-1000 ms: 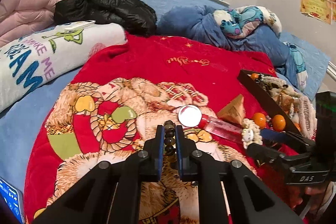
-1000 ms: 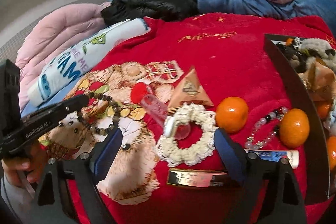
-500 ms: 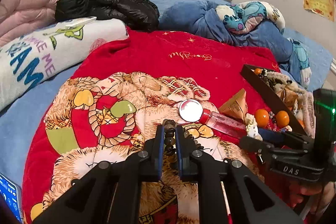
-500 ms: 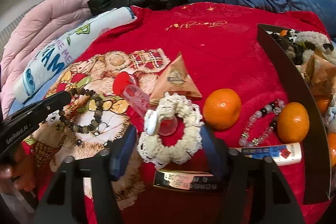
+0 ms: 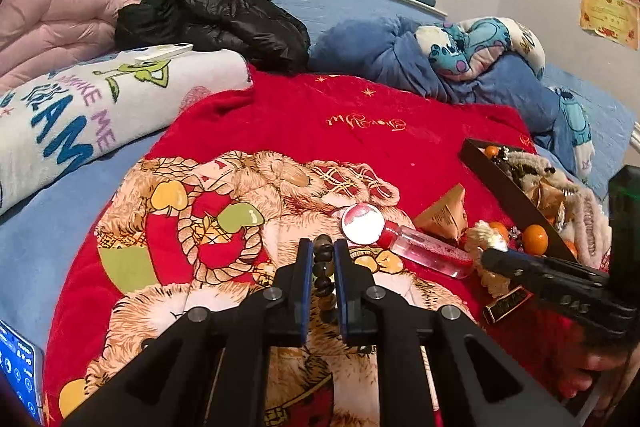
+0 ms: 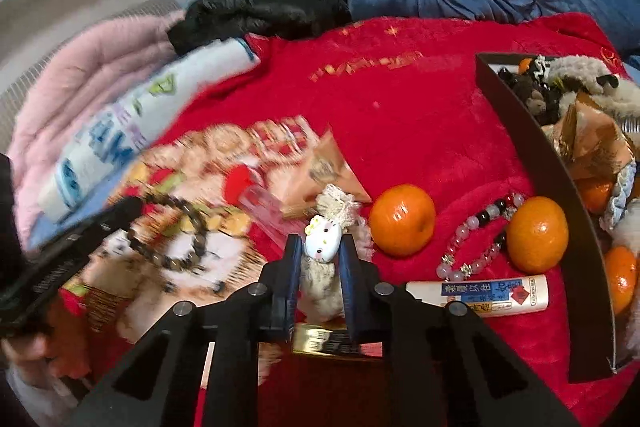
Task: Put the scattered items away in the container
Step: 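Close the right tool on the white lace scrunchie and lift it, then carry the bead bracelet in the left tool while the right tool carries the scrunchie toward the tray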
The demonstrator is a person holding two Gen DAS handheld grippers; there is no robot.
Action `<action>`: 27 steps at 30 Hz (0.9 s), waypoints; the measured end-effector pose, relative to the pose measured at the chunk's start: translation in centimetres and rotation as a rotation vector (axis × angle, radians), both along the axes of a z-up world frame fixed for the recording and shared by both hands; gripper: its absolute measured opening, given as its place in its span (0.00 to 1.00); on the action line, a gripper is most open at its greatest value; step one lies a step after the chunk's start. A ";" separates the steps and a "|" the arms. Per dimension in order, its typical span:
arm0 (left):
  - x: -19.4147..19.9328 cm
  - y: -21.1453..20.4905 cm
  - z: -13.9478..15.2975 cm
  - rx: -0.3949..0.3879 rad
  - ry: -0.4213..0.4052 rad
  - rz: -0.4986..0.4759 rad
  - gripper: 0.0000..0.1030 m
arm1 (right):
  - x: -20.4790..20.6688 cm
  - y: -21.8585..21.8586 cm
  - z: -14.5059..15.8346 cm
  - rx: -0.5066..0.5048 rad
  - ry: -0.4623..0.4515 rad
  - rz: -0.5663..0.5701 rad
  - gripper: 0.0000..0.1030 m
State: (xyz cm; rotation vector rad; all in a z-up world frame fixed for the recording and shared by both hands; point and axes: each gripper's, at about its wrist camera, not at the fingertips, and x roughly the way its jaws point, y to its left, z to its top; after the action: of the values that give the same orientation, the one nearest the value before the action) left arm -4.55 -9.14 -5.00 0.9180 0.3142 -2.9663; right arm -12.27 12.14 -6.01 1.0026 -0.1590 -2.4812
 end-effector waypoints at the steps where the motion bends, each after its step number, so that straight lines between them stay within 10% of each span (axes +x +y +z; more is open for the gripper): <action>1: 0.1 -0.2 0.0 0.009 0.003 0.012 0.11 | 0.2 0.1 0.3 -0.005 0.005 0.004 0.17; 27: 1.5 1.1 1.4 -0.059 0.029 0.020 0.11 | 3.4 -2.7 2.8 0.018 0.118 0.119 0.18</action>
State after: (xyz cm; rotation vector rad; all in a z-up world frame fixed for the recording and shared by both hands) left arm -3.09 -8.04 -3.59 0.8611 0.2336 -2.9554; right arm -8.88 9.46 -3.18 0.8451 -0.0383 -2.4282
